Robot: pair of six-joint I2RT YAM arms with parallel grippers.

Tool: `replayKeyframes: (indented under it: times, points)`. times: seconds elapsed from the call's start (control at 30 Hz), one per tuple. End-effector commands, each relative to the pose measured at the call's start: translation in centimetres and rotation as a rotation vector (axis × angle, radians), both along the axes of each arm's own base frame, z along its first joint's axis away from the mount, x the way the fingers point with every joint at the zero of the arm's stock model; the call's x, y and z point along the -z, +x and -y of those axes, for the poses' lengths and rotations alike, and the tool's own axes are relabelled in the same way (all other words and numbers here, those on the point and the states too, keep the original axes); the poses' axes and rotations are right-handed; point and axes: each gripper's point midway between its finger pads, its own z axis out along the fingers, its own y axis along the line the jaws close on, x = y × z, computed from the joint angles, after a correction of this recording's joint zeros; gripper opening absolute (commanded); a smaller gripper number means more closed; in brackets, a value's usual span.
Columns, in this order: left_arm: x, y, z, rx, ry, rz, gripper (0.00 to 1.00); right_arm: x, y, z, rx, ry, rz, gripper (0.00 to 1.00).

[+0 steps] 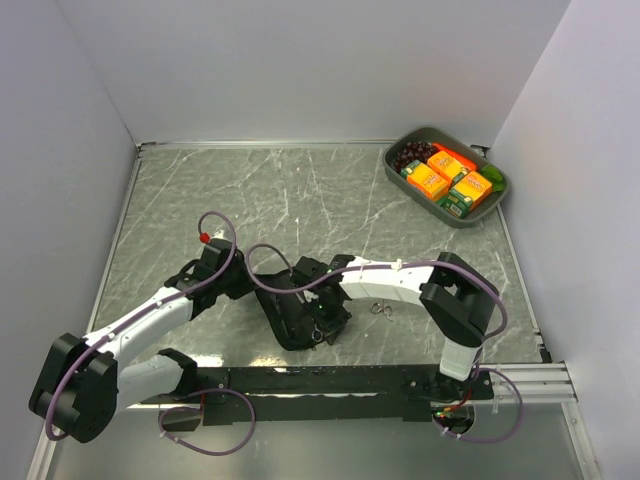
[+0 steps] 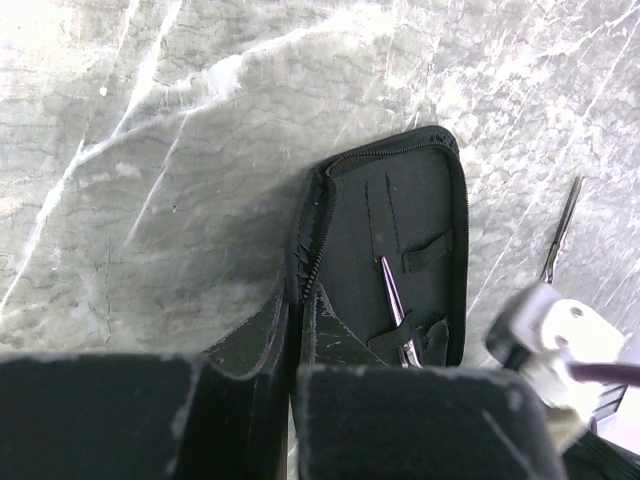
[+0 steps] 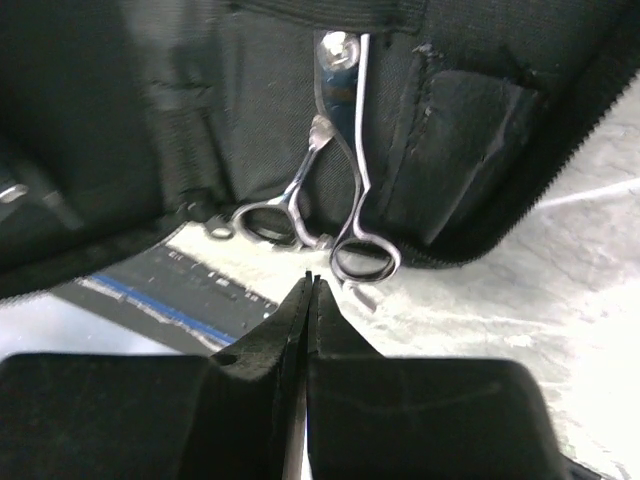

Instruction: Sort the hair-cutting tools

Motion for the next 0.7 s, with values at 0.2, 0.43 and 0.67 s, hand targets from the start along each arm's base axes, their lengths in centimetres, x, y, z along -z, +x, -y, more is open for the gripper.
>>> replayKeyframes:
  times: [0.2,0.43,0.67]
  points:
    - [-1.9,1.0,0.6,-0.003,-0.02,0.044,0.01,1.9,1.8,-1.4,0.013,-0.012,0.068,0.0]
    - [-1.8,1.2,0.9,0.012,-0.019,0.041,0.01,1.3,3.7,-1.8,-0.028,-0.044,0.134,0.0]
    - [-1.7,1.4,1.2,0.015,-0.028,0.04,0.01,1.0,5.6,-2.8,-0.045,-0.04,0.177,0.0]
